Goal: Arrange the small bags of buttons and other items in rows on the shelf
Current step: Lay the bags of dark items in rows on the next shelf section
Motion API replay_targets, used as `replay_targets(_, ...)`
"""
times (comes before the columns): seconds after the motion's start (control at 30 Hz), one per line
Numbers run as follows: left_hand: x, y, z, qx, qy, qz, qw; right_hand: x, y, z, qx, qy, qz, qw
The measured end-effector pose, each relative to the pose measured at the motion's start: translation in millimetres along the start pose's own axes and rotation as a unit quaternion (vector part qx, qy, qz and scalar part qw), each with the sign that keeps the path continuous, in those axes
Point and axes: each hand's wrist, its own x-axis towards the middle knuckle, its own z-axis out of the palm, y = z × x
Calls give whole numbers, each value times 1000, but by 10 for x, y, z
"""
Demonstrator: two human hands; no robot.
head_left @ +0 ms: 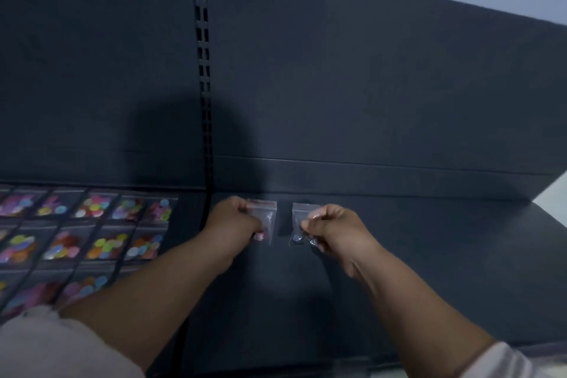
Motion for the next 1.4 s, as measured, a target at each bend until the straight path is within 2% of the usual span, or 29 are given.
replay_targets(0.23,402,5,316,45,52,8,998,632,-62,-123,-63,-49,-3,997)
replay_targets(0.4,571,-74,405,90,72,14,993,891,1,-77,-130,-60,-55,988)
replay_targets(0.57,651,-153,393,170,70,50,982,1051,96,-80,-245,-54,-112,962)
replay_targets(0.7,647,-198,414,253,80,90,960,1105,178,-105,-300,-48,-144,942)
replay_targets(0.87,560,-204,444,360,119,135,915,1085,200,-142,-368,-17,-180,912)
replay_targets(0.97,515,-215,430,403,140,180,886,1027,230,-208,-401,-9,-256,879)
replay_targets(1.07,515,-246,386,472,103,251,839,987,304,-256,-453,-35,-348,820)
replay_targets(1.13,536,-295,357,507,62,269,817,1002,388,-261,-473,-36,-383,793)
replay_targets(1.23,536,-348,374,544,8,284,790,1022,476,-234,-517,-61,-387,761)
replay_targets(1.4,542,-374,416,584,-53,232,776,1012,520,-229,-539,-74,-386,745)
